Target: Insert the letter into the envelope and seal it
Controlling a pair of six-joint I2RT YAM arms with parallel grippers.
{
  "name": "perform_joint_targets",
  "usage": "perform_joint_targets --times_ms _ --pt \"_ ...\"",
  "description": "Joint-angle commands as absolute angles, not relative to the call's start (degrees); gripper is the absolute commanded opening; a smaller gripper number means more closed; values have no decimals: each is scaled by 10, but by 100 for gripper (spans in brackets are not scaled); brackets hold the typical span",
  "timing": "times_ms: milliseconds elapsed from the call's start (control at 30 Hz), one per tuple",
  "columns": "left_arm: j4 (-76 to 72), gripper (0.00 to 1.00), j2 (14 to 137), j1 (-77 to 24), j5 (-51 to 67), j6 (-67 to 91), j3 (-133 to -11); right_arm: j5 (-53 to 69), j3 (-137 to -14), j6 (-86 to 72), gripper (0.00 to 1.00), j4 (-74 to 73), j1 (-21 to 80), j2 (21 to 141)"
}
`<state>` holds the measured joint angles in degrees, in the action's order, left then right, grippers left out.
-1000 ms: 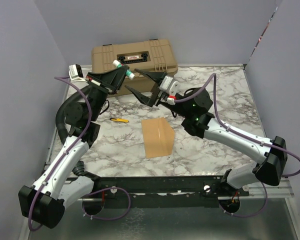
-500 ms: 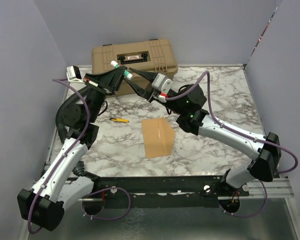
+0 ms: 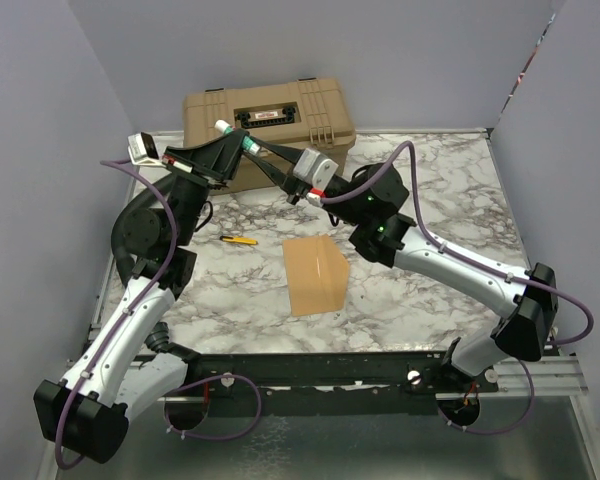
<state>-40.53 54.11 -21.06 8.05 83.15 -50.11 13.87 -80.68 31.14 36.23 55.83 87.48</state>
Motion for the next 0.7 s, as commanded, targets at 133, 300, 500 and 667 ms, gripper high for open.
perform_joint_targets --times_ms 133,300,500,667 --pt "-415 0 540 -213 132 809 -508 126 -834 289 1 338 557 879" --pt "-414 49 537 -211 159 786 -524 158 -797 212 1 360 526 846" --pt "-339 81 554 -208 200 740 -577 235 -753 98 1 397 468 805" --pt "-296 82 590 -202 261 722 -620 279 -733 43 0 400 434 783"
